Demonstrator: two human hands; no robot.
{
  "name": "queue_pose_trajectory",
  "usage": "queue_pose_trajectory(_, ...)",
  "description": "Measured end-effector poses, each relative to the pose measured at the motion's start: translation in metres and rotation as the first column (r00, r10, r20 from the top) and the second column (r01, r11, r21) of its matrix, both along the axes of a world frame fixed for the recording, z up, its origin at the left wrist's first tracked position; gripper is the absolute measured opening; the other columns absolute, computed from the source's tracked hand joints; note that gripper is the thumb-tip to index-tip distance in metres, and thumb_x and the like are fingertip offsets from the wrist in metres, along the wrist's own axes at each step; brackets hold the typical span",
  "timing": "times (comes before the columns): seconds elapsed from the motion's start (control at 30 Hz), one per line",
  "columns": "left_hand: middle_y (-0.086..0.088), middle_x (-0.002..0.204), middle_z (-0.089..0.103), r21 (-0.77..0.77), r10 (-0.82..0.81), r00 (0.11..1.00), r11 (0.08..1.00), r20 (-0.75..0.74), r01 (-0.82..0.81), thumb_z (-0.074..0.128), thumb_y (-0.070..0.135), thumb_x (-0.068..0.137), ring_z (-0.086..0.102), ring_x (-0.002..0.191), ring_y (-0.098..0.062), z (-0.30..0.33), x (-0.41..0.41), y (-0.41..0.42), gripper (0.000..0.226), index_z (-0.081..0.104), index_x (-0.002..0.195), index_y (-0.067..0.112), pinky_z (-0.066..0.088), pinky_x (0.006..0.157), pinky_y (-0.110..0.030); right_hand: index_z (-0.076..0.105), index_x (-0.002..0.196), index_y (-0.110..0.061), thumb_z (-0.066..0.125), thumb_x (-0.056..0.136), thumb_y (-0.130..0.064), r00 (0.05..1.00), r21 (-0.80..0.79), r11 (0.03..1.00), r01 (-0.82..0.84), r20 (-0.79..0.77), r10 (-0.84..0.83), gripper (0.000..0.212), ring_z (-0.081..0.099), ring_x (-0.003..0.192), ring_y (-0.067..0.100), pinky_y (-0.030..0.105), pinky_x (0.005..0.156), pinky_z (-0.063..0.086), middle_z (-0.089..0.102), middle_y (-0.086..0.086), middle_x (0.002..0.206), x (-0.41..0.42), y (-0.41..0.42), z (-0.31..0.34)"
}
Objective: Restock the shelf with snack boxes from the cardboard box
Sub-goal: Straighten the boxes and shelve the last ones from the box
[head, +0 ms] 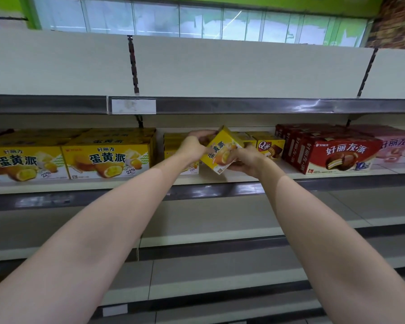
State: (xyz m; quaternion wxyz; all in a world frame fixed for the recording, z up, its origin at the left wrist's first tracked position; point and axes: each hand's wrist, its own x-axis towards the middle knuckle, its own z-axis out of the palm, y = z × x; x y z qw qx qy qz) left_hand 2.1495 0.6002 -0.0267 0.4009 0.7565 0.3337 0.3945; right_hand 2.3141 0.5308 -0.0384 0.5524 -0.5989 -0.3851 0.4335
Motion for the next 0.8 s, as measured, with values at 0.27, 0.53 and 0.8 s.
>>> queue_pose_trajectory(0.27,-0.011,0.138,0.056,0.118,-0.081,0.979,0.987,-0.188,0.105,0.066,-0.009,0.086,0.055,0.124,-0.022,0.004,0.013,-0.012,0.065,0.046,0.145,0.010,0.046,0.092,-0.024,0.032,0.149,-0.024,0.087,0.070,-0.028,0.758,-0.084,0.965,0.250,0.636,-0.142,0.097,0.040,0.134,0.034,0.050,0.108,0.041,0.043,0.007,0.146,0.020,0.005,-0.004)
queue_pose_trajectory(0.53,-0.006,0.132,0.062,0.206,0.016,0.909,0.976,-0.417,0.077,0.072,0.009,0.087,0.058,0.120,-0.021,-0.003,0.018,-0.005,0.042,0.065,0.128,0.012,0.048,0.099,-0.031,0.055,0.124,-0.008,0.081,0.076,-0.046,0.338,-0.214,0.891,0.401,0.938,0.073,0.066,0.049,0.123,0.036,0.039,0.101,0.041,0.059,0.011,0.126,0.016,-0.015,0.013)
queue_pose_trajectory(0.8,-0.004,0.116,0.066,0.311,0.152,0.870,0.950,-0.469,0.002,0.078,0.016,0.083,0.061,0.105,-0.021,0.001,0.022,-0.005,0.032,0.069,0.114,0.014,0.048,0.085,-0.028,0.045,0.141,-0.008,0.073,0.085,-0.014,0.441,-0.073,0.950,0.305,0.895,-0.073,0.063,0.061,0.097,0.028,0.034,0.076,0.049,0.066,0.012,0.109,0.022,-0.020,0.013)
